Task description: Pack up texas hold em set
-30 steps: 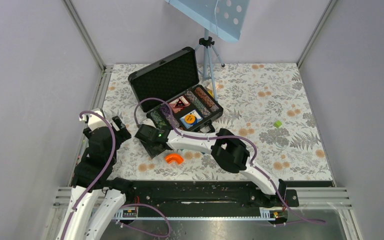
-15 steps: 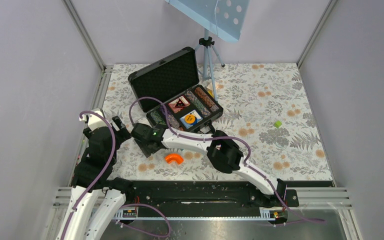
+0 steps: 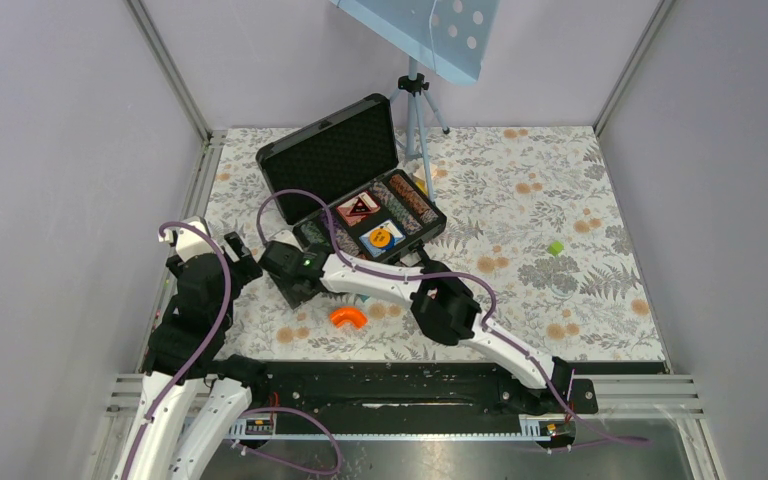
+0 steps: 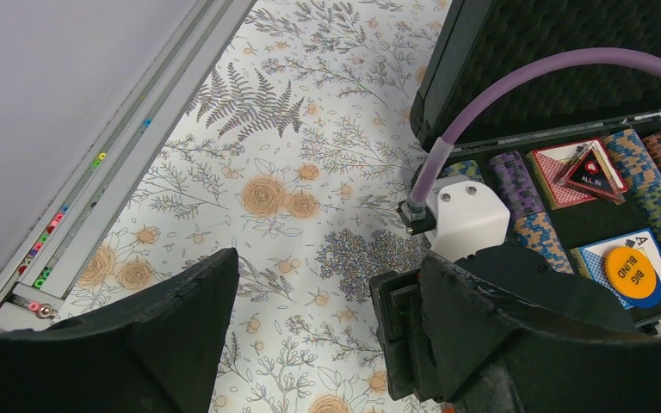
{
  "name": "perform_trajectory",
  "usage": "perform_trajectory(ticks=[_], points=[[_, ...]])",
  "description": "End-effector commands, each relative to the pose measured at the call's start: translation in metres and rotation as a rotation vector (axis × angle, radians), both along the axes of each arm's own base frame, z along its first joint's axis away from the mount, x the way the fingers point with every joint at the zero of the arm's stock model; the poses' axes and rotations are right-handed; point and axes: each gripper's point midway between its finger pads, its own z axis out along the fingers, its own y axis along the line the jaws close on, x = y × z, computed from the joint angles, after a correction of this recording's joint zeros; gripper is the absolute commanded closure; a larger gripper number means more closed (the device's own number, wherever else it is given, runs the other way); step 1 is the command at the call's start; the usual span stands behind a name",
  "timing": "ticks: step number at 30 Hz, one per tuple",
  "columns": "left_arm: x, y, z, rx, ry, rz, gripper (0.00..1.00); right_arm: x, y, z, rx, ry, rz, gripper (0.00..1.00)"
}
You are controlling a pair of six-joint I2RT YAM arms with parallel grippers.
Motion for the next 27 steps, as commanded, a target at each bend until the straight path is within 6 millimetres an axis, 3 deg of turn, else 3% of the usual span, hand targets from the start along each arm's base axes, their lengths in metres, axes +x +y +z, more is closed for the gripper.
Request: perform_trajectory(ticks=[1,12,20,27], points=[[0.005,0.000,0.012,-0.007,-0.058,0.004,0.23,0.007,-0.027,-0.040,-0.118,0.048,-0.025,0.40],[0.005,0.000,0.013,-0.008,-0.060,0.004,0.23,0.002,-0.031,-0.045,-0.128,0.070,-0.019,0.53],[0.005,0.000,0.013,-0.007,-0.060,0.003,0.23,-0.006,-0.029,-0.035,-0.099,0.074,0.000,0.58],[0.005,0.000,0.013,-0.008,-0.060,0.002,0.23,-0.027,-0.050,-0.039,-0.104,0.086,-0.014,0.59]])
